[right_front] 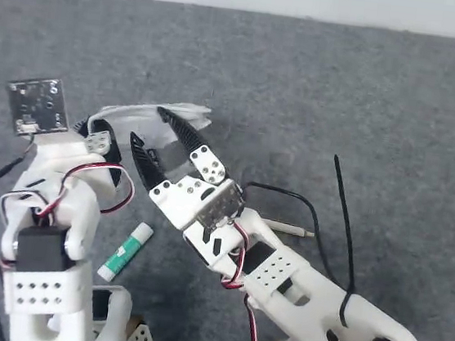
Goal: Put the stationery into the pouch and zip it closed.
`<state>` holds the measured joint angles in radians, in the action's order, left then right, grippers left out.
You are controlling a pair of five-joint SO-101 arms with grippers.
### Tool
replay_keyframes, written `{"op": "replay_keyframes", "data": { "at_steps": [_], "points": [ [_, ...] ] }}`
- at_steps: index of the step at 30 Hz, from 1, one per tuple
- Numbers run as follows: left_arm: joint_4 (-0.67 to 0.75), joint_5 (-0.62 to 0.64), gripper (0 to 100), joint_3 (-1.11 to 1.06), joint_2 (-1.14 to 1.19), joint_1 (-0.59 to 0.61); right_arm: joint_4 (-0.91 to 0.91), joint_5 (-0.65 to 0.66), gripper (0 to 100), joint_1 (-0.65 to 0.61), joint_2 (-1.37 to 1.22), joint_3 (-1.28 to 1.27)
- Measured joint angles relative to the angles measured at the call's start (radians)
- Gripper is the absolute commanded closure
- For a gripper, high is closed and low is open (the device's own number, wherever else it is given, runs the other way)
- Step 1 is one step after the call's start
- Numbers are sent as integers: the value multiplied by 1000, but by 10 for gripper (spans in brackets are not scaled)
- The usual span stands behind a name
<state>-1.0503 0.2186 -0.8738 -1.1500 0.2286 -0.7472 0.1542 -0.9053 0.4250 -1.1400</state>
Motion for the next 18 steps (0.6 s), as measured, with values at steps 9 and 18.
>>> {"op": "replay_keyframes", "data": {
  "at_steps": [9, 18],
  "points": [
    [0, 0, 991, 0, 6, 2, 121, 2, 843, 2, 57, 0],
    [0, 0, 991, 0, 6, 0, 489, 2, 843, 2, 353, 0]
  ]
}}
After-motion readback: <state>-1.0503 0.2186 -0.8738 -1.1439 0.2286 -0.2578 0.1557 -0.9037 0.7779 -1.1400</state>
